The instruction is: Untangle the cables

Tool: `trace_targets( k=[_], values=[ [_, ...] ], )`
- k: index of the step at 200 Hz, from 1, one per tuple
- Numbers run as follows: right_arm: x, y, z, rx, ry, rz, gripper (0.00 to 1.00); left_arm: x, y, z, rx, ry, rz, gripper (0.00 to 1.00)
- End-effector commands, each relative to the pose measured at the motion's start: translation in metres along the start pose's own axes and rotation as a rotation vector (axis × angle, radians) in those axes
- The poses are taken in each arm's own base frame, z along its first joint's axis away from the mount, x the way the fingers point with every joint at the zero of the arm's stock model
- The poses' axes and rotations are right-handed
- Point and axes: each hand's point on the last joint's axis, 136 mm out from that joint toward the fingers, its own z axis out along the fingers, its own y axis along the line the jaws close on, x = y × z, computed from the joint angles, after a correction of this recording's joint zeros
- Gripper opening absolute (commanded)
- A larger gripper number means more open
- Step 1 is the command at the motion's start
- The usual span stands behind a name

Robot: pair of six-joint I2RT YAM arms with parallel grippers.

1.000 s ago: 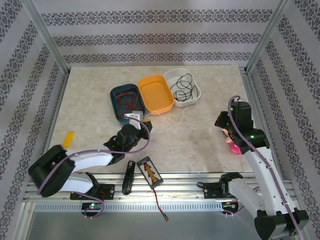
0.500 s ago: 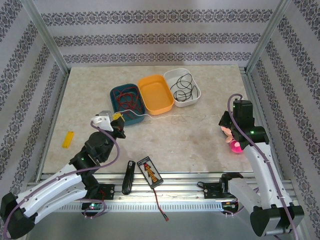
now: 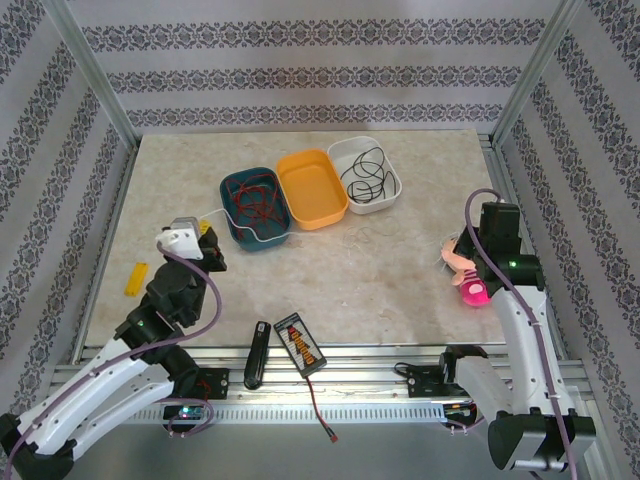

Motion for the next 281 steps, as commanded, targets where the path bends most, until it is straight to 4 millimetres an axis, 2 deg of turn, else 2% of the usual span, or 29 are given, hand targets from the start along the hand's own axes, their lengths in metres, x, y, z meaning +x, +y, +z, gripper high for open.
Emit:
trace_targets(
  k=[1,43,68,85,108,129,169,190,207,239,281],
  values=[
    [0.001,0.004,-0.008,-0.041,-0.008,-0.001,0.00,-0.020,0.002,-0.006,0.009,-0.017,0.047,0.00],
    [-0.007,-0.016,-0.012,0.067,-0.018,-0.033,0.00,-0.051,0.030,-0.019,-0.116,-0.071,0.122,0.00],
    [-0.011,-0.030,-0.006,0.128,-0.008,-0.021,0.00,-0.061,0.058,-0.026,-0.250,-0.061,0.155,0.00],
    [-0.012,-0.045,-0.002,0.172,0.011,0.018,0.00,-0.067,0.070,-0.027,-0.286,-0.055,0.144,0.00],
    [-0.015,-0.061,0.000,0.162,0.012,0.120,0.00,-0.070,0.078,-0.025,-0.312,-0.037,0.130,0.00],
    [-0.018,-0.060,-0.002,0.095,-0.004,0.186,0.00,-0.078,0.076,-0.022,-0.302,-0.052,0.118,0.00],
    [-0.020,-0.056,-0.011,0.065,-0.021,0.178,0.00,-0.101,0.071,-0.018,-0.299,-0.115,0.113,0.00],
    [-0.019,-0.068,-0.016,0.130,-0.023,0.181,0.00,-0.110,0.075,-0.016,-0.335,-0.121,0.129,0.00],
    [-0.023,-0.068,-0.018,0.115,-0.036,0.191,0.00,-0.119,0.066,-0.015,-0.283,-0.152,0.111,0.00],
    [-0.029,-0.034,-0.023,-0.078,-0.064,0.223,0.00,-0.121,0.038,0.000,-0.145,-0.122,0.092,0.00],
    [-0.038,0.015,-0.043,-0.282,-0.089,0.170,0.00,-0.122,-0.014,0.029,0.080,-0.074,0.048,0.00]
  ],
)
